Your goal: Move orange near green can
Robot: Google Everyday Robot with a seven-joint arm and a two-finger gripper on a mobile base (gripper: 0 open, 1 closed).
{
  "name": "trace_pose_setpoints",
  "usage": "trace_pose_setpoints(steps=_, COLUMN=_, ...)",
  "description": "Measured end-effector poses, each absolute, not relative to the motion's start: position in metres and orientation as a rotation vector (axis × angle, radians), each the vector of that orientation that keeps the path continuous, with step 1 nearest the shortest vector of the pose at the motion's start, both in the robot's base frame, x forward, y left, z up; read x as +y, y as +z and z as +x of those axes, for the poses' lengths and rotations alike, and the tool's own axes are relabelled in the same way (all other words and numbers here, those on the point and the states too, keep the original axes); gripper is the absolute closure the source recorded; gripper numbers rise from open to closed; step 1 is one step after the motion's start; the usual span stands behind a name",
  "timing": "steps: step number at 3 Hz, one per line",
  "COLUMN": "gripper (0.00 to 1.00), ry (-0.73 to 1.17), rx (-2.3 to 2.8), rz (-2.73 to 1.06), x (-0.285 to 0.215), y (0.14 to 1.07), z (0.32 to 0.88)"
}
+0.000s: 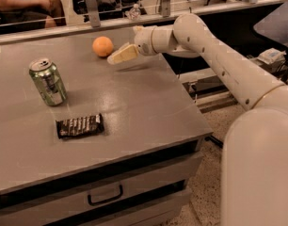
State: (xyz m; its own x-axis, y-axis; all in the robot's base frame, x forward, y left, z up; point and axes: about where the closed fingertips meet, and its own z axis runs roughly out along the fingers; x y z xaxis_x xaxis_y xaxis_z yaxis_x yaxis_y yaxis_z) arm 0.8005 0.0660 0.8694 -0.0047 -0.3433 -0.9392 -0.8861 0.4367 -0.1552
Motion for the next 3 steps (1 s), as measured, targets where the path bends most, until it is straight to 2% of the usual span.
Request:
trace_pose_setpoints(steps=2, gripper=0.00, ry=0.720, rx=1.587, rz=-1.140, x=0.108, y=0.859, z=0.823)
trace_pose_setpoints(steps=3, gripper=0.18, ry=0.763, rx=1.586, rz=-1.160, x=0.123, y=0.854, z=0.824)
